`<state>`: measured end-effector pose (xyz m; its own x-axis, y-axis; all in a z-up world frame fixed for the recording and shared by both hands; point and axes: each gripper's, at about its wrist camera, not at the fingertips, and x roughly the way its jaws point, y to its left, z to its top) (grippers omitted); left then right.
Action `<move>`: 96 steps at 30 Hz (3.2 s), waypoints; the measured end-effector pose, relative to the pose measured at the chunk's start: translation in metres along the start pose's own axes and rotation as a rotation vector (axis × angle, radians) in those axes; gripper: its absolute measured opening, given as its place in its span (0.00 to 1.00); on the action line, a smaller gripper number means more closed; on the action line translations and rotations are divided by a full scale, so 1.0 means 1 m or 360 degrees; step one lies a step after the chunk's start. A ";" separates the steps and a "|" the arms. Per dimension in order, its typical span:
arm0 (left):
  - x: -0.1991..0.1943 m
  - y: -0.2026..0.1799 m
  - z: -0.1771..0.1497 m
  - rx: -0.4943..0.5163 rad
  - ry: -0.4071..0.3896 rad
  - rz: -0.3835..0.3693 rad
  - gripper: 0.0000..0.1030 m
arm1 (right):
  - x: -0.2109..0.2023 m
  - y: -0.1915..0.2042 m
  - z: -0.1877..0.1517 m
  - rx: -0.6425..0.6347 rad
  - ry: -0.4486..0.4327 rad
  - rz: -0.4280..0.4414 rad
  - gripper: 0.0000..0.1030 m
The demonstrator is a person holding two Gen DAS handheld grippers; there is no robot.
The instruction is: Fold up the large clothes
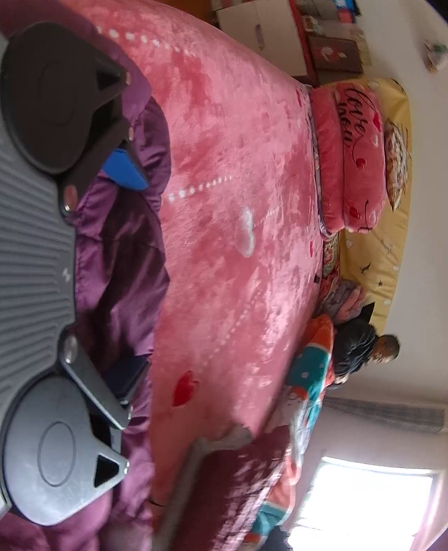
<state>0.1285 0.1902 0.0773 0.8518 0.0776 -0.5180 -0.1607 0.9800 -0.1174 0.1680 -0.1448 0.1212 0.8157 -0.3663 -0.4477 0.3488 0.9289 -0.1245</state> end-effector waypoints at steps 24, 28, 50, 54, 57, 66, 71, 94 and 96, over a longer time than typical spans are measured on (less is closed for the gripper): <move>0.011 -0.011 -0.019 0.0057 0.0028 -0.0042 0.99 | 0.033 0.045 -0.007 -0.0126 0.0135 0.0467 1.00; 0.016 -0.010 -0.021 0.0039 0.0022 -0.0057 1.00 | 0.039 0.047 -0.014 -0.0100 0.0141 0.0449 1.00; 0.012 -0.007 -0.005 0.0011 0.0067 -0.0082 0.99 | 0.015 0.035 -0.031 0.0037 0.0055 0.0549 1.00; -0.019 0.002 0.006 -0.0105 0.0044 -0.0144 0.99 | -0.006 0.015 -0.025 0.0089 0.0025 0.0591 1.00; -0.045 0.003 0.009 -0.0065 0.0034 -0.0153 0.99 | -0.024 0.002 -0.023 0.0073 -0.0012 0.0568 1.00; -0.113 0.011 -0.002 0.0081 0.0065 -0.0195 0.99 | -0.075 -0.037 -0.041 0.0083 -0.0023 0.0563 1.00; -0.141 0.016 -0.015 0.0180 0.0069 -0.0205 0.99 | -0.102 -0.052 -0.054 0.0107 -0.0048 0.0560 1.00; -0.245 0.055 -0.038 0.0291 -0.0028 -0.0244 0.99 | -0.215 -0.065 -0.113 -0.0098 0.0042 0.0478 1.00; -0.250 0.061 -0.038 0.0288 -0.0040 -0.0241 0.99 | -0.225 -0.071 -0.114 -0.0096 0.0039 0.0451 1.00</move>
<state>-0.1133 0.2236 0.1673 0.8720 -0.0707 -0.4843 0.0601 0.9975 -0.0375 -0.0928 -0.1220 0.1295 0.8652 -0.0907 -0.4932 0.0795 0.9959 -0.0436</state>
